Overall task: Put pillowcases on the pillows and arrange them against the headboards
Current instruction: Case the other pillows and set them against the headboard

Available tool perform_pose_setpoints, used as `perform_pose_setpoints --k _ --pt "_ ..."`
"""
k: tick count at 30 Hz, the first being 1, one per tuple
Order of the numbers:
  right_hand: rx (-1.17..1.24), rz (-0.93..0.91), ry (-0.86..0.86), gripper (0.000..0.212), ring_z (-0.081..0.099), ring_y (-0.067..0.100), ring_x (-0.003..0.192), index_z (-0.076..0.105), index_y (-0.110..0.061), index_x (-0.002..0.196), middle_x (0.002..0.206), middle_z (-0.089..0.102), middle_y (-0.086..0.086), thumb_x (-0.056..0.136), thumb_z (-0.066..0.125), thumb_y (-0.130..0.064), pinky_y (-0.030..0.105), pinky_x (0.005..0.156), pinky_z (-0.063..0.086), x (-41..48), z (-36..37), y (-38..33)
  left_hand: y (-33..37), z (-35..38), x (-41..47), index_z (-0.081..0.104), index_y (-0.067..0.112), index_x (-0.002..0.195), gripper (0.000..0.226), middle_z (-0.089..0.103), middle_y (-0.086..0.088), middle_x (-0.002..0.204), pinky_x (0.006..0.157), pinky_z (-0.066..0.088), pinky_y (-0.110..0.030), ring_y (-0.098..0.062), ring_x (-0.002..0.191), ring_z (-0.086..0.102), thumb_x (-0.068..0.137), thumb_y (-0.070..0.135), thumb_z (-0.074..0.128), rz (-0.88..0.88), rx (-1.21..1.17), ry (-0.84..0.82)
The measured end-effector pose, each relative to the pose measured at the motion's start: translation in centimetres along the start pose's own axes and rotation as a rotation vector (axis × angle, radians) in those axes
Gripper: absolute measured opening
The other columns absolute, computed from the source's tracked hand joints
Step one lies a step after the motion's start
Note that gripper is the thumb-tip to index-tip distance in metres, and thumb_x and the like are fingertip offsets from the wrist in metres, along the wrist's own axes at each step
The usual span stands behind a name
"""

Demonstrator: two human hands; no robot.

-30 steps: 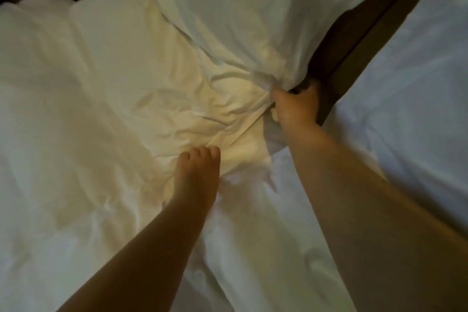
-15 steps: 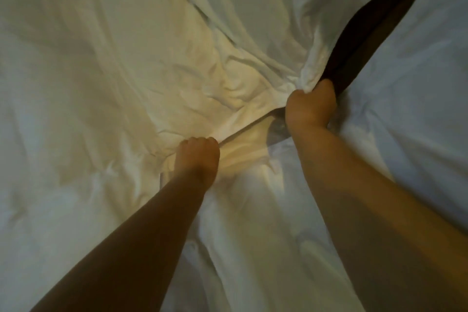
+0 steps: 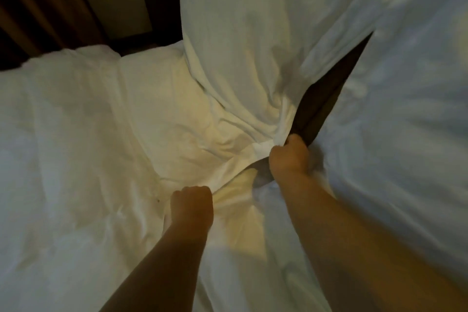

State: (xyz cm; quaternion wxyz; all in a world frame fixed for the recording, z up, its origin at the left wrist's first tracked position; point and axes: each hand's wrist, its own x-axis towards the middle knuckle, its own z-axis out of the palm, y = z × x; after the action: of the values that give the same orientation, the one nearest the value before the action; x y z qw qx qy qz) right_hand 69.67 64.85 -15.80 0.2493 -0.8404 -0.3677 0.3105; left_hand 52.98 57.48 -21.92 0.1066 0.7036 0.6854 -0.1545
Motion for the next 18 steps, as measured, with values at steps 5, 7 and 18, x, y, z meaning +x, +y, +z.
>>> perform_pose_setpoints --k 5,7,18 --pt "0.396 -0.146 0.116 0.076 0.049 0.025 0.126 0.030 -0.022 0.146 0.142 0.047 0.004 0.082 0.072 -0.027 0.033 0.100 0.043 0.7 -3.1 -4.8 1.0 -2.5 -0.5 0.049 0.021 0.114 0.018 0.057 0.003 0.106 0.083 0.042 -0.027 -0.014 0.099 0.057 0.097 0.024 0.043 0.034 -0.132 0.028" --pt "0.479 -0.228 0.161 0.073 0.055 0.020 0.121 0.034 -0.023 0.145 0.136 0.055 0.002 0.083 0.071 -0.028 0.030 0.098 0.046 0.7 -4.7 -6.7 0.8 -3.8 -0.7 0.048 0.021 0.116 0.020 0.056 0.003 0.110 0.085 0.039 -0.027 -0.015 0.103 0.056 0.097 0.023 0.041 0.035 -0.125 0.015" --pt "0.142 -0.091 -0.089 0.027 0.057 0.031 0.094 0.050 0.005 0.117 0.109 0.059 0.018 0.094 0.047 -0.008 0.029 0.073 0.040 -5.5 -10.0 -9.1 1.0 -14.9 -3.9 0.047 0.020 0.117 0.026 0.055 0.001 0.111 0.088 0.035 -0.028 -0.018 0.103 0.055 0.093 0.017 0.036 0.043 -0.084 0.041"
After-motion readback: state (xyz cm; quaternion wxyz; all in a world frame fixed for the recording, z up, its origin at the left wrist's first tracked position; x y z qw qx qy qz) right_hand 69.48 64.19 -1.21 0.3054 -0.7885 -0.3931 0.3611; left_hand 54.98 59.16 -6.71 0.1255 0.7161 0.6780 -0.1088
